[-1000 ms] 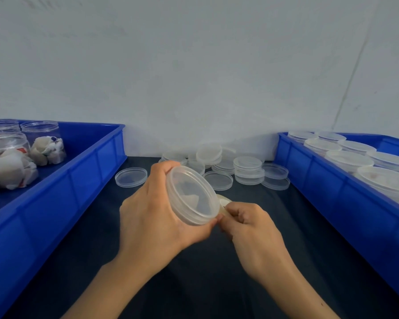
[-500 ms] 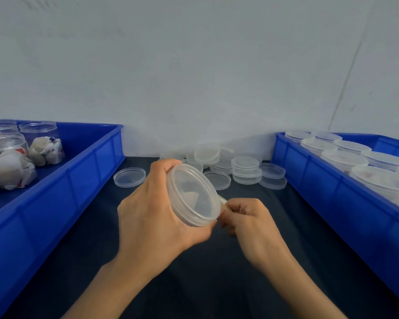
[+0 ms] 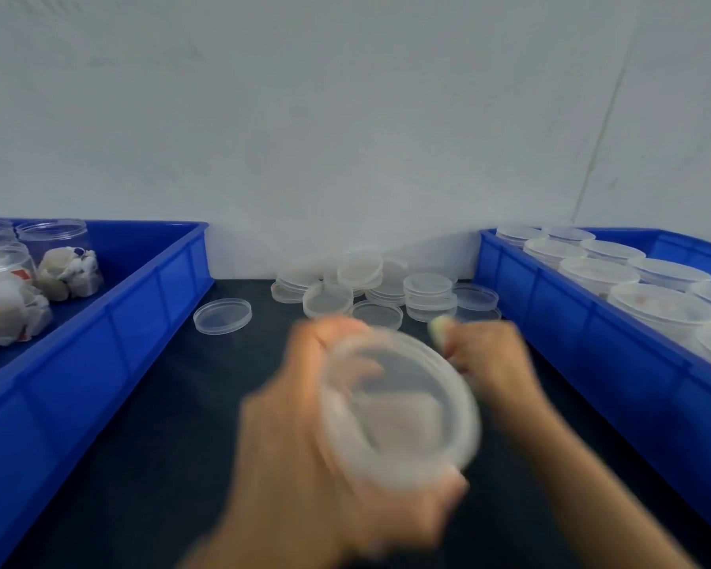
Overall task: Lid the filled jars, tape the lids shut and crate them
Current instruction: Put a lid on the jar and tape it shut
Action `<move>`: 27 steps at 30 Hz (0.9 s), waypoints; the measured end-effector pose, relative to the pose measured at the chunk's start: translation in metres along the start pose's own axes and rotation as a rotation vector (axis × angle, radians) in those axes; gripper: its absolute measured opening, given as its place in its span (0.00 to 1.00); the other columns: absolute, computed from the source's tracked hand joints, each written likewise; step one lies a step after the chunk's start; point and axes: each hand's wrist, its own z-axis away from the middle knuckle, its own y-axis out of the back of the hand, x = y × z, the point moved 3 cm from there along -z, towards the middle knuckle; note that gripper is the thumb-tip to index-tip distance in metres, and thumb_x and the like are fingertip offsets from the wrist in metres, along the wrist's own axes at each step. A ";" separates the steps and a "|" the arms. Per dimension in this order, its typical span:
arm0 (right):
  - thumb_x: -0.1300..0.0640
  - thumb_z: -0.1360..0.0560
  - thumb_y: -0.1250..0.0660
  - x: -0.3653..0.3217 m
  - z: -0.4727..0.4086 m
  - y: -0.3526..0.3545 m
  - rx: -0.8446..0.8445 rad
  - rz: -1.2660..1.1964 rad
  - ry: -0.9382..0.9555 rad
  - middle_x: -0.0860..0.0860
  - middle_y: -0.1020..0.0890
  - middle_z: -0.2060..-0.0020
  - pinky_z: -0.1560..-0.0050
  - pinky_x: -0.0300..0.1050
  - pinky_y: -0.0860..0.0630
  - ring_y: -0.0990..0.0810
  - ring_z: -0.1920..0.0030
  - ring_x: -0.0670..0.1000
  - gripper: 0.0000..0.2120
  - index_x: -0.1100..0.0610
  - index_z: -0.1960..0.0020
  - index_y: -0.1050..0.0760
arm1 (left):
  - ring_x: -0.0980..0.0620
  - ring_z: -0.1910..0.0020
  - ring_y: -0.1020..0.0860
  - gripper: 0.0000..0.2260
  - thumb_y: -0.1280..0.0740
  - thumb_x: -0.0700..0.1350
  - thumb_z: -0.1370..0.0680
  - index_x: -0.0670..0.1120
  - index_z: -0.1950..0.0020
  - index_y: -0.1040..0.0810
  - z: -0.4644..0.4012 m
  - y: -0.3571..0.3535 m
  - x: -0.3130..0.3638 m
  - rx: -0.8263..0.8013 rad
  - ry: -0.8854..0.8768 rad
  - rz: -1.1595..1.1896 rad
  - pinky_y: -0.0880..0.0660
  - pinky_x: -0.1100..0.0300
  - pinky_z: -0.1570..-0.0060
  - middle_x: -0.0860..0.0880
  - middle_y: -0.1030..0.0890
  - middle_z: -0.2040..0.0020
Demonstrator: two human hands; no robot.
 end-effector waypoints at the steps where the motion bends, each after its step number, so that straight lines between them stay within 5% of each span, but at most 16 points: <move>1: 0.54 0.24 0.36 0.004 -0.004 0.013 0.077 -0.020 -0.002 0.51 0.28 0.75 0.60 0.55 0.30 0.31 0.69 0.53 0.17 0.58 0.70 0.27 | 0.67 0.57 0.20 0.38 0.21 0.59 0.50 0.62 0.41 0.30 0.005 -0.004 0.008 -0.026 -0.040 0.019 0.23 0.66 0.59 0.66 0.19 0.51; 7: 0.52 0.25 0.40 0.004 0.020 -0.033 -0.182 0.078 0.165 0.60 0.19 0.65 0.56 0.62 0.23 0.22 0.61 0.65 0.14 0.61 0.59 0.23 | 0.70 0.53 0.25 0.44 0.24 0.64 0.49 0.55 0.36 0.34 -0.034 0.004 -0.004 0.104 -0.055 -0.096 0.29 0.73 0.56 0.66 0.25 0.50; 13: 0.58 0.19 0.41 0.009 0.021 -0.040 -0.268 -0.072 0.107 0.51 0.28 0.68 0.62 0.48 0.34 0.33 0.65 0.50 0.11 0.62 0.58 0.28 | 0.69 0.49 0.27 0.43 0.31 0.71 0.47 0.55 0.36 0.35 -0.034 0.007 -0.023 0.130 -0.058 -0.132 0.30 0.72 0.56 0.67 0.27 0.48; 16: 0.55 0.20 0.41 0.006 0.023 -0.045 -0.321 -0.112 0.142 0.61 0.25 0.59 0.58 0.54 0.31 0.31 0.60 0.53 0.14 0.67 0.49 0.28 | 0.70 0.52 0.27 0.43 0.32 0.71 0.47 0.56 0.37 0.36 -0.033 0.004 -0.025 0.107 -0.058 -0.135 0.34 0.75 0.57 0.68 0.27 0.49; 19: 0.52 0.18 0.43 0.003 0.024 -0.045 -0.316 -0.098 0.204 0.61 0.23 0.59 0.54 0.62 0.28 0.29 0.60 0.59 0.19 0.69 0.51 0.28 | 0.68 0.56 0.27 0.44 0.33 0.72 0.47 0.55 0.36 0.35 -0.032 0.002 -0.029 0.110 -0.063 -0.162 0.33 0.74 0.57 0.68 0.28 0.49; 24: 0.41 0.22 0.45 0.004 0.020 -0.039 -0.190 0.072 0.248 0.61 0.24 0.67 0.60 0.59 0.28 0.31 0.65 0.60 0.28 0.66 0.59 0.26 | 0.64 0.54 0.26 0.44 0.32 0.71 0.47 0.56 0.35 0.35 -0.031 -0.001 -0.035 0.120 -0.041 -0.149 0.28 0.68 0.56 0.68 0.28 0.49; 27: 0.51 0.20 0.47 0.012 0.018 -0.046 -0.198 0.406 0.355 0.55 0.20 0.59 0.55 0.56 0.25 0.23 0.59 0.56 0.16 0.61 0.51 0.25 | 0.69 0.54 0.27 0.45 0.29 0.70 0.48 0.56 0.35 0.35 -0.031 -0.003 -0.037 0.119 -0.027 -0.146 0.27 0.63 0.54 0.70 0.29 0.49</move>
